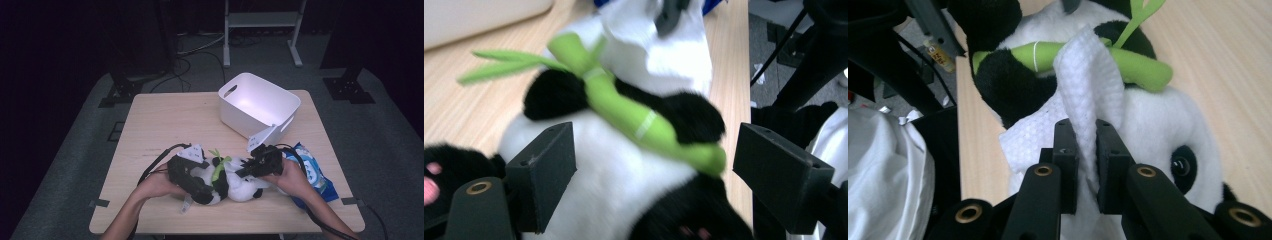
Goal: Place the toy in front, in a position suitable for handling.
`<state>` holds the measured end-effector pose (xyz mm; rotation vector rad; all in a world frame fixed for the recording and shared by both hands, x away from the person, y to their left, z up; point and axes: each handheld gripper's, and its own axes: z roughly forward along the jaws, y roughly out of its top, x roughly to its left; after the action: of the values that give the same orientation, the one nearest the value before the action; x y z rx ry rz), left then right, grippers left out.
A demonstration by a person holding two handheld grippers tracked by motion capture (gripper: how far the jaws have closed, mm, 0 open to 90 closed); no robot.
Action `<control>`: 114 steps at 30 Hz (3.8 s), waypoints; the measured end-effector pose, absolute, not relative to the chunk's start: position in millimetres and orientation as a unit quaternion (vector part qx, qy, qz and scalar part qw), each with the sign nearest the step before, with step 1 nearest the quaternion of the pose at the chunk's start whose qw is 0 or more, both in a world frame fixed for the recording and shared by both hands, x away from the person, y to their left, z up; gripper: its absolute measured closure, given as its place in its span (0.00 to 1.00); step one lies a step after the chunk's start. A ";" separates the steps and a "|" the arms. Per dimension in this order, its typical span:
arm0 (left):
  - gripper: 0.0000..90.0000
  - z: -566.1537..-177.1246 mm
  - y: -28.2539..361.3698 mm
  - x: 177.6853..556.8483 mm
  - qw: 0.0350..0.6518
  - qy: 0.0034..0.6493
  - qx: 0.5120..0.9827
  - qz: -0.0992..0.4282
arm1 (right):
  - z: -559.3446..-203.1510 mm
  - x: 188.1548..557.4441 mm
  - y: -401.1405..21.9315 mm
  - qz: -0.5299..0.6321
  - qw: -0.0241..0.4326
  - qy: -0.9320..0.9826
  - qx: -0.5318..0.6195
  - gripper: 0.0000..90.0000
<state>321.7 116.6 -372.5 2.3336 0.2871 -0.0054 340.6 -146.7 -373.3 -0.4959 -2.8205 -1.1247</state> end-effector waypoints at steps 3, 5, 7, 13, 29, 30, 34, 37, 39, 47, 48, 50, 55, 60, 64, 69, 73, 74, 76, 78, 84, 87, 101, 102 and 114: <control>0.18 -372.7 111.1 323.2 0.381 0.116 0.917 -0.001 | -374.6 333.9 -146.6 -0.365 0.035 -0.917 -0.157 0.90; 0.18 -376.3 107.5 324.0 0.370 0.118 0.922 0.002 | -375.2 329.4 -146.6 -0.364 0.035 -0.918 -0.152 0.90; 0.18 -379.7 106.0 323.4 0.372 0.121 0.920 0.000 | -375.2 325.5 -146.6 -0.359 0.036 -0.920 -0.151 0.90; 0.18 -383.7 108.2 320.9 0.372 0.128 0.919 -0.001 | -362.4 326.7 -140.1 -0.357 0.014 -0.922 -0.146 0.90; 0.18 -387.2 111.2 317.2 0.373 0.116 0.921 0.000 | -365.5 352.2 -146.6 -0.370 -0.006 -0.907 -0.202 0.90; 0.18 -387.2 111.3 317.1 0.373 0.116 0.921 0.000 | -366.7 351.8 -152.3 -0.367 -0.008 -0.906 -0.208 0.90; 0.18 -387.5 111.6 317.4 0.374 0.116 0.920 -0.001 | -375.6 352.7 -169.8 -0.360 -0.008 -0.904 -0.229 0.90; 0.18 -387.3 111.3 317.9 0.374 0.118 0.920 -0.002 | -381.0 353.1 -180.0 -0.362 -0.008 -0.901 -0.239 0.90; 0.18 -387.5 111.3 318.2 0.376 0.119 0.919 -0.003 | -383.1 352.5 -183.9 -0.361 -0.008 -0.900 -0.243 0.90; 0.18 -387.6 112.4 318.3 0.377 0.116 0.919 -0.003 | -388.4 346.3 -194.7 -0.355 -0.003 -0.901 -0.250 0.89; 0.18 -387.5 112.2 318.4 0.377 0.116 0.919 -0.003 | -388.7 344.8 -195.6 -0.352 -0.001 -0.901 -0.251 0.89; 0.18 -387.0 111.6 318.3 0.375 0.116 0.920 -0.001 | -388.2 341.4 -196.2 -0.350 0.002 -0.903 -0.250 0.89; 0.17 -385.9 111.2 317.8 0.375 0.114 0.920 0.003 | -378.8 335.5 -187.7 -0.349 -0.001 -0.907 -0.235 0.89; 0.17 -382.0 111.3 317.7 0.374 0.113 0.920 0.009 | -366.9 336.7 -168.2 -0.356 0.000 -0.910 -0.212 0.88; 0.16 -377.9 113.4 316.0 0.375 0.113 0.920 0.009 | -360.0 338.3 -146.2 -0.358 -0.002 -0.915 -0.185 0.88; 0.14 -372.2 124.4 311.9 0.379 0.117 0.918 0.014 | -354.0 337.6 -119.9 -0.358 0.010 -0.922 -0.149 0.88; 0.13 -369.6 136.4 309.7 0.384 0.129 0.914 0.023 | -355.4 334.1 -92.5 -0.341 0.019 -0.932 -0.118 0.88; 0.12 -369.4 139.3 309.4 0.384 0.132 0.913 0.025 | -355.8 334.0 -88.1 -0.339 0.020 -0.934 -0.113 0.88; 0.11 -369.5 144.6 309.0 0.381 0.139 0.914 0.027 | -356.1 334.6 -78.3 -0.335 0.022 -0.936 -0.104 0.88; 0.11 -370.3 150.6 308.5 0.381 0.148 0.912 0.028 | -355.2 335.8 -71.0 -0.335 0.025 -0.937 -0.098 0.88; 0.11 -373.8 162.9 306.1 0.385 0.159 0.909 0.030 | -349.8 337.2 -54.0 -0.335 0.025 -0.938 -0.080 0.88; 0.11 -376.7 164.1 305.6 0.384 0.162 0.909 0.027 | -349.0 338.6 -50.9 -0.335 0.024 -0.939 -0.077 0.88; 0.11 -384.2 148.2 313.7 0.384 0.159 0.910 0.016 | -371.9 341.4 -91.9 -0.311 0.035 -0.943 -0.117 0.92; 0.11 -384.1 148.0 314.8 0.383 0.156 0.910 0.016 | -373.9 341.2 -95.9 -0.315 0.040 -0.940 -0.124 0.92; 0.11 -387.8 144.4 320.6 0.372 0.160 0.914 0.020 | -378.2 330.4 -108.5 -0.311 0.047 -0.940 -0.132 0.93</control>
<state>320.6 144.4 -387.8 2.3439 0.4107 0.0520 330.4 -108.5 -378.2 -0.4028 -2.8677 -0.9486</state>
